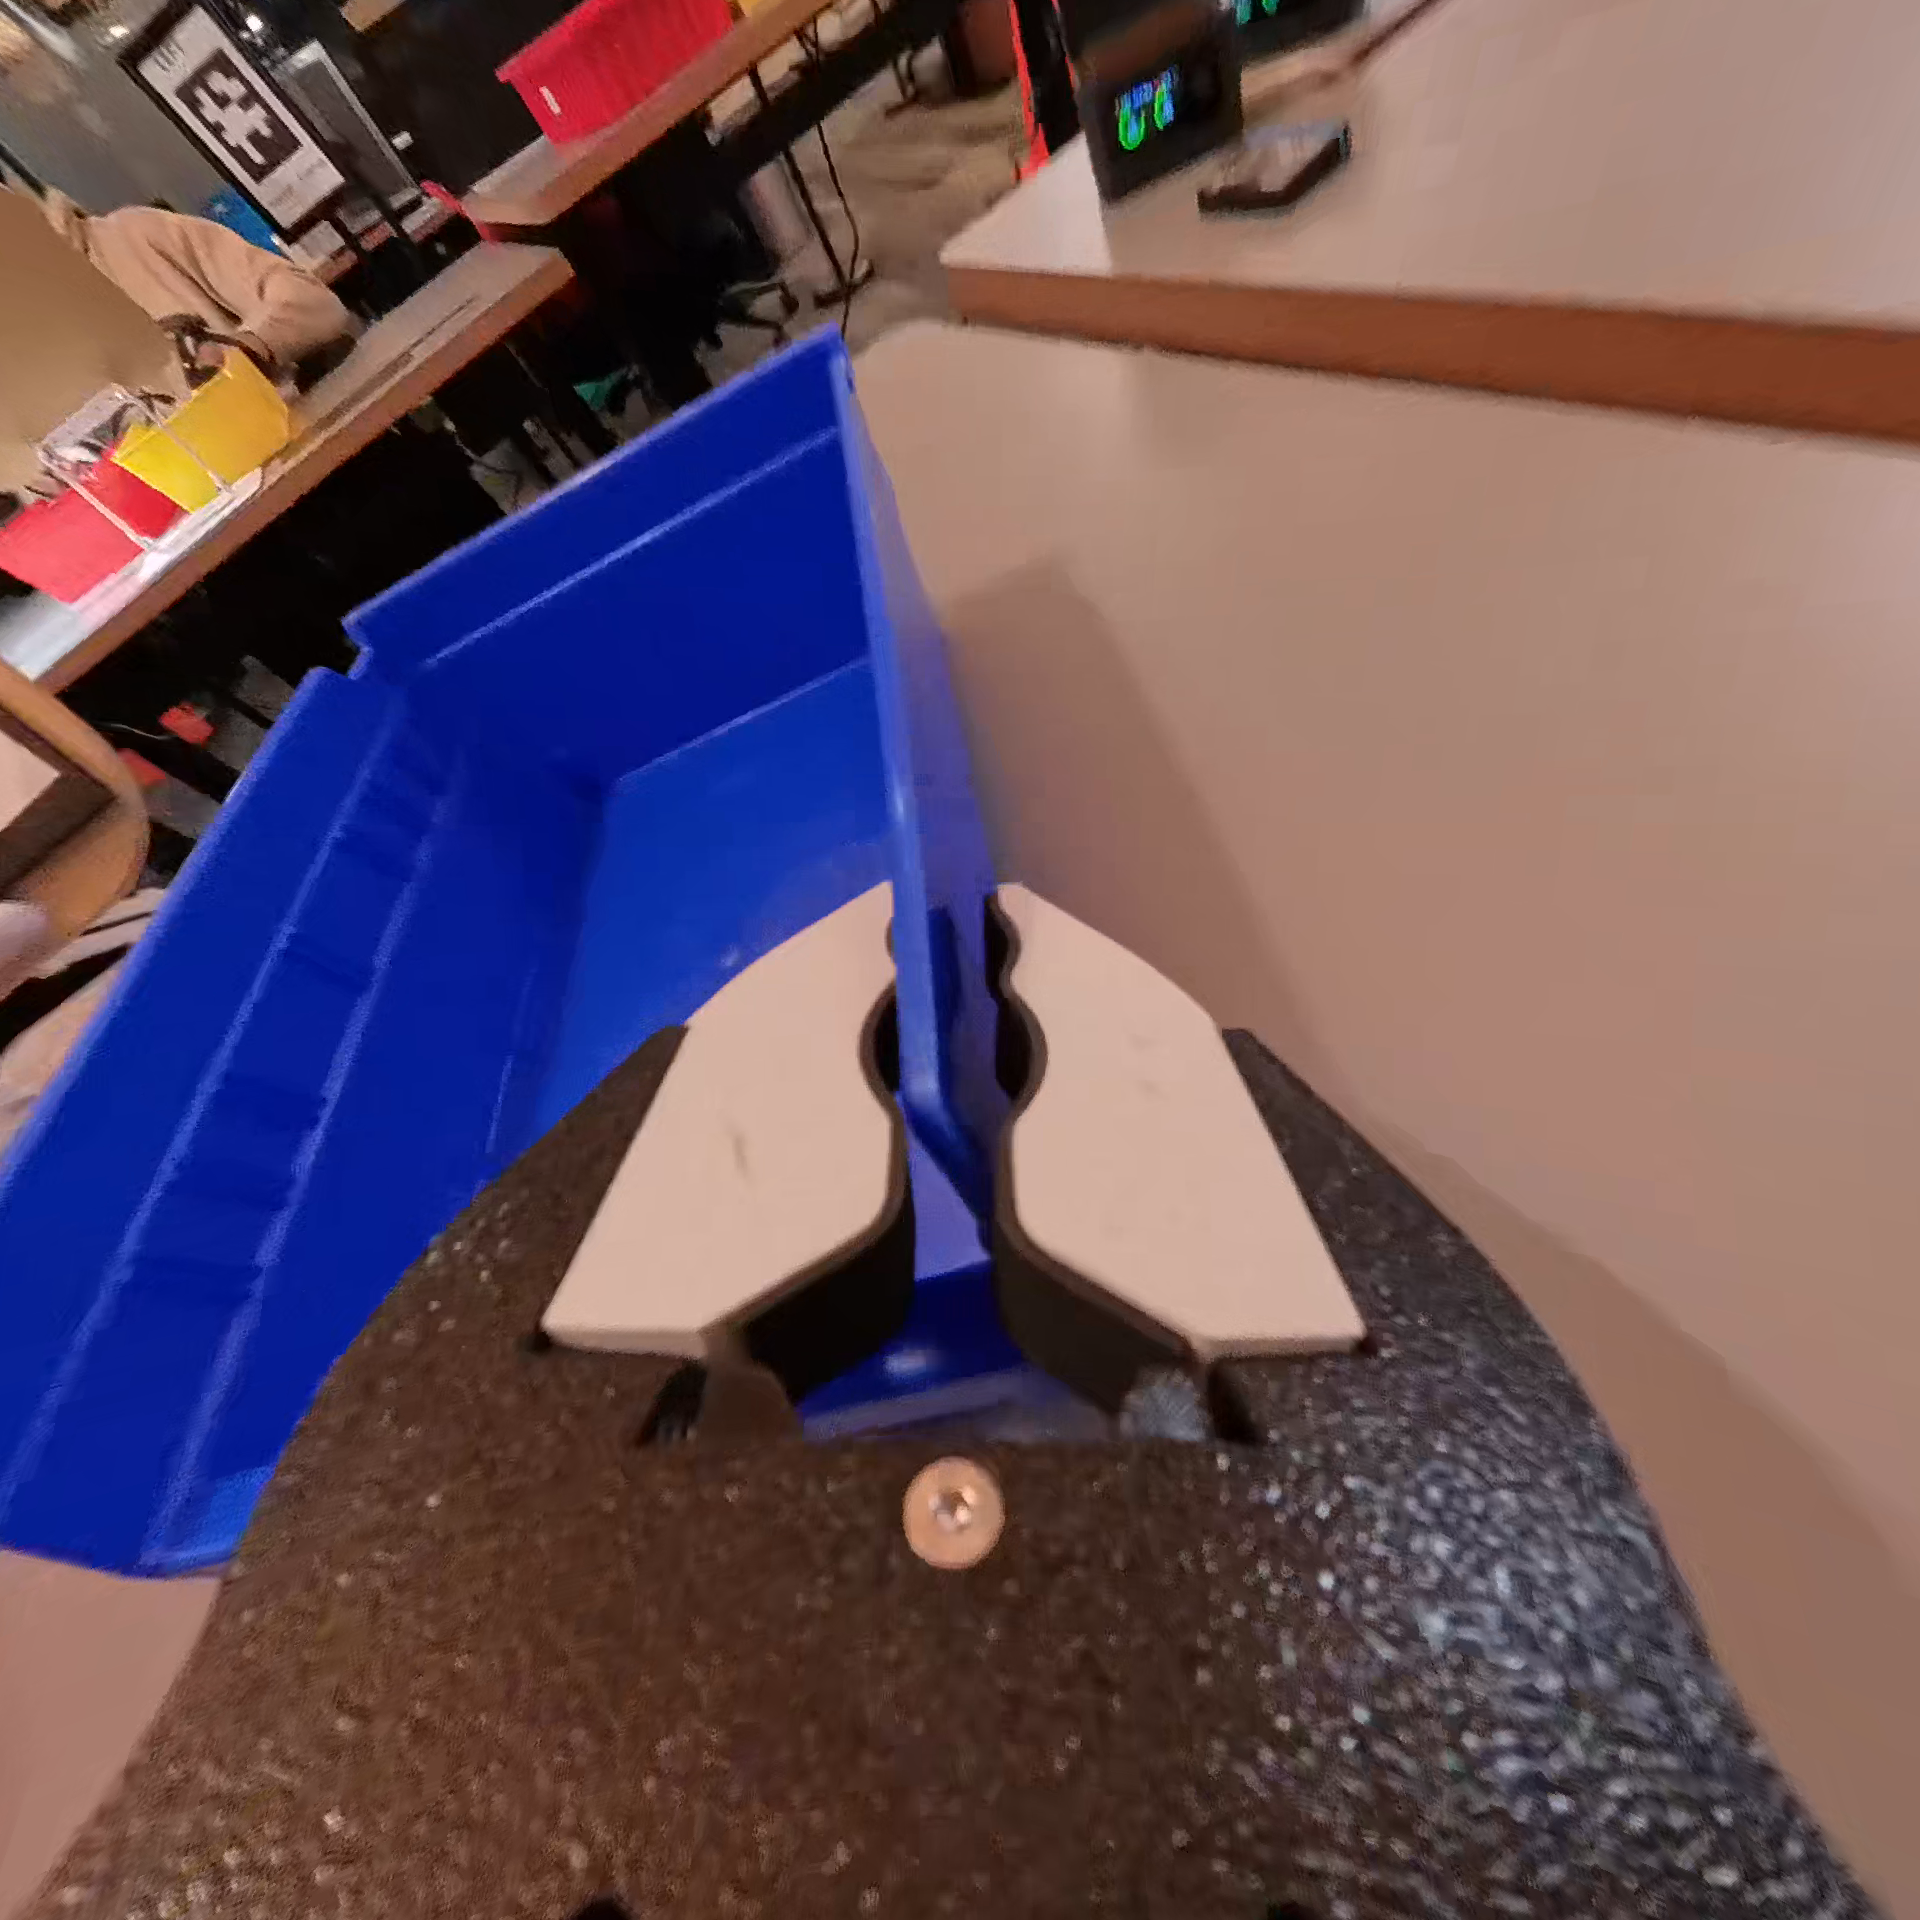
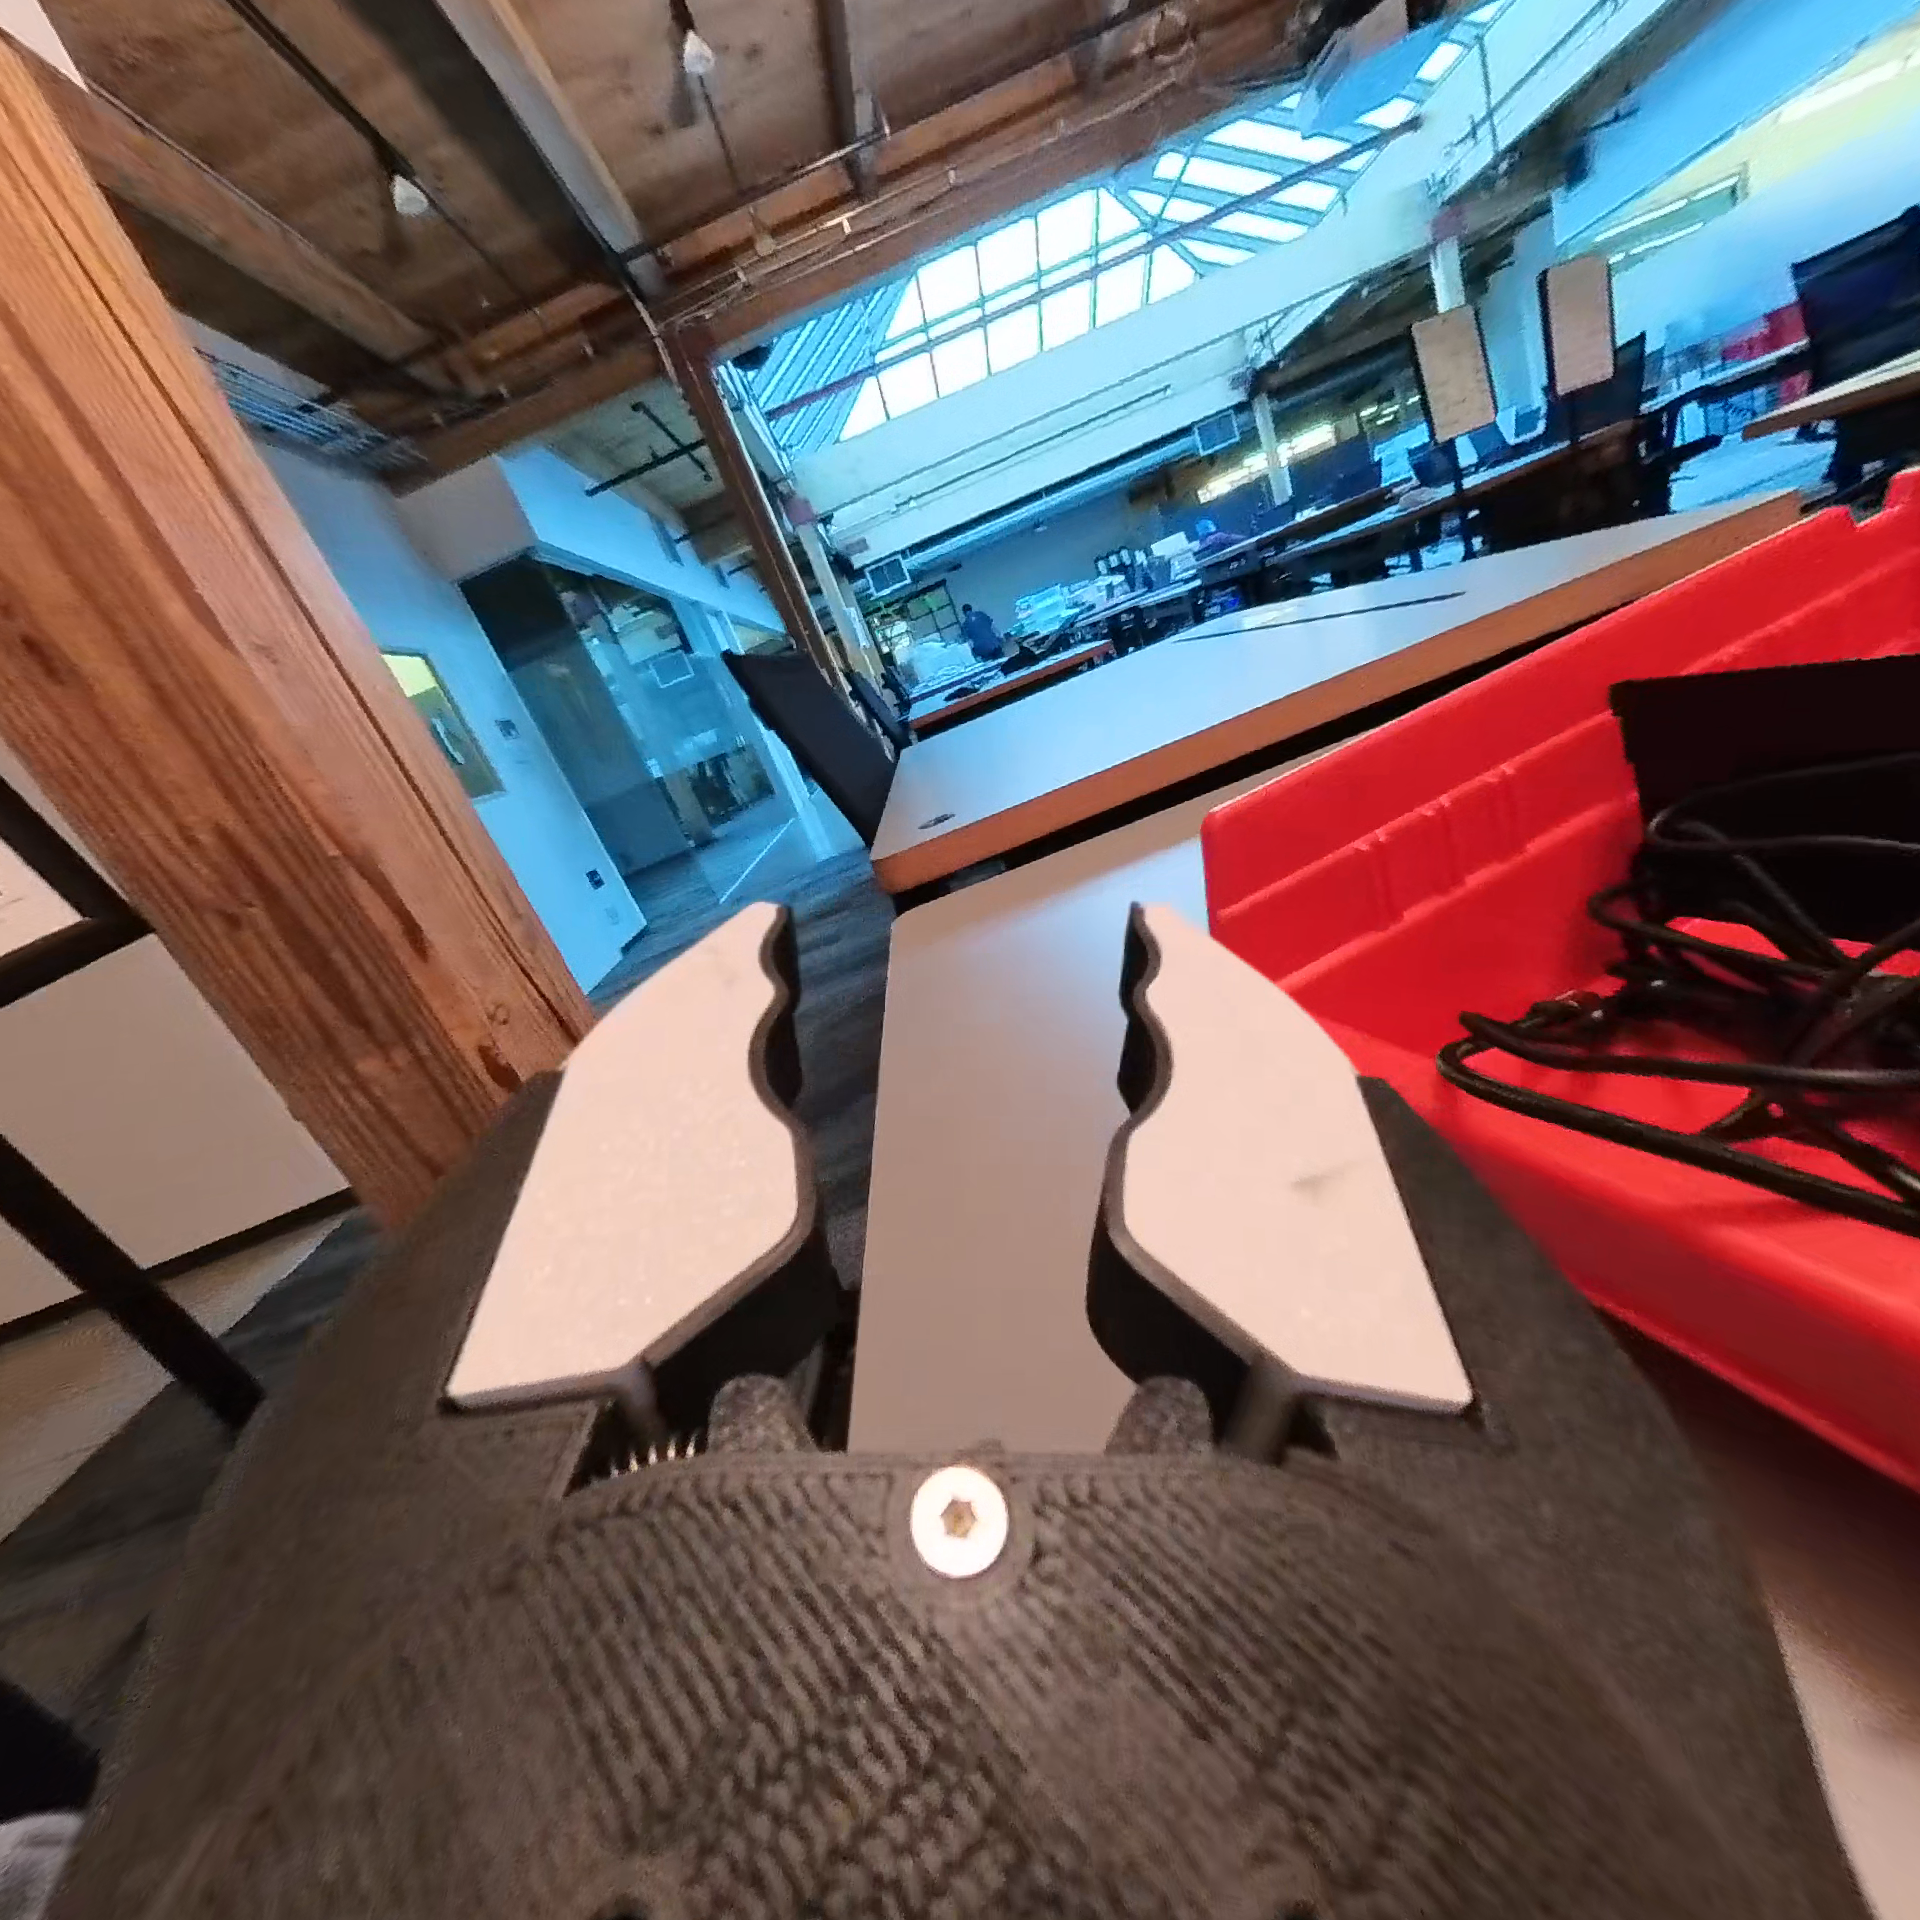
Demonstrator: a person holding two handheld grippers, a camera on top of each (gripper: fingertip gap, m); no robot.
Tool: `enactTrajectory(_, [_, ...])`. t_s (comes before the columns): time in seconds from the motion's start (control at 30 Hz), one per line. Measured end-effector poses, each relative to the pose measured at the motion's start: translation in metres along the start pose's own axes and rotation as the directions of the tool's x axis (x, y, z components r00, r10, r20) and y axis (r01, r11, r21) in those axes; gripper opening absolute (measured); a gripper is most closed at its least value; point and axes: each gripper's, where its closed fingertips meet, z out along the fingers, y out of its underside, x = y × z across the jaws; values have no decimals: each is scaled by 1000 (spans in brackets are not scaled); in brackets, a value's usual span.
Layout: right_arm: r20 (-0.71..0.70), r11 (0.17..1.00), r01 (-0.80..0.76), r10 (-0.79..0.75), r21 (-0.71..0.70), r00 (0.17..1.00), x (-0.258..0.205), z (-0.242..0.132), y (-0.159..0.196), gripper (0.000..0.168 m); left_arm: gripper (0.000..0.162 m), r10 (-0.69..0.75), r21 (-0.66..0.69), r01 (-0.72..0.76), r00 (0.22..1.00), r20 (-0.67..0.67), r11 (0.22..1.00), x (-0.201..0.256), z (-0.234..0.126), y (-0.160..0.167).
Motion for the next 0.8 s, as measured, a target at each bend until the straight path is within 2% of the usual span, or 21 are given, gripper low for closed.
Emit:
enactTrajectory(0.1, [-22,998,43,-44,-43,999,5,-2,1,61,57,129,-58,-129,992,-3,990,11,5,13])
enactTrajectory(0.2, [-68,989,132,-136,-61,988,13,-3,-2,60,86,237,-67,-238,971,-27,969,14,-11,2])
enactTrajectory(0.33, [-126,970,199,-216,-138,968,28,-1,0,61,88,252,44,-249,960,-119,968,12,-63,-40])
enactTrajectory(0.43, [-153,949,225,-262,-219,953,40,-16,-2,64,84,88,161,-43,956,-279,986,-11,-132,-82])
enactTrajectory(0.53, [-208,944,165,-229,-284,951,58,-37,-7,60,76,-48,263,154,928,-370,952,-86,-205,-105])
enactTrajectory(0.57, [-217,948,113,-183,-299,959,60,-48,-10,59,75,-80,283,188,933,-351,941,-123,-224,-100])
enactTrajectory(0.63, [-267,835,-88,-73,-544,961,64,-101,12,59,64,-218,312,320,921,-322,894,-201,-256,-79])
enactTrajectory(0.67, [-289,811,-128,-52,-570,956,60,-125,8,59,64,-258,313,335,930,-264,889,-240,-268,-55])
enactTrajectory(0.73, [-314,888,-37,-122,-458,942,59,-157,-30,58,63,-399,354,438,899,-180,826,-308,-299,-15])
enactTrajectory(0.8, [-433,945,47,-193,-325,881,73,-187,-70,57,57,-493,424,481,865,-91,767,-357,-331,21])
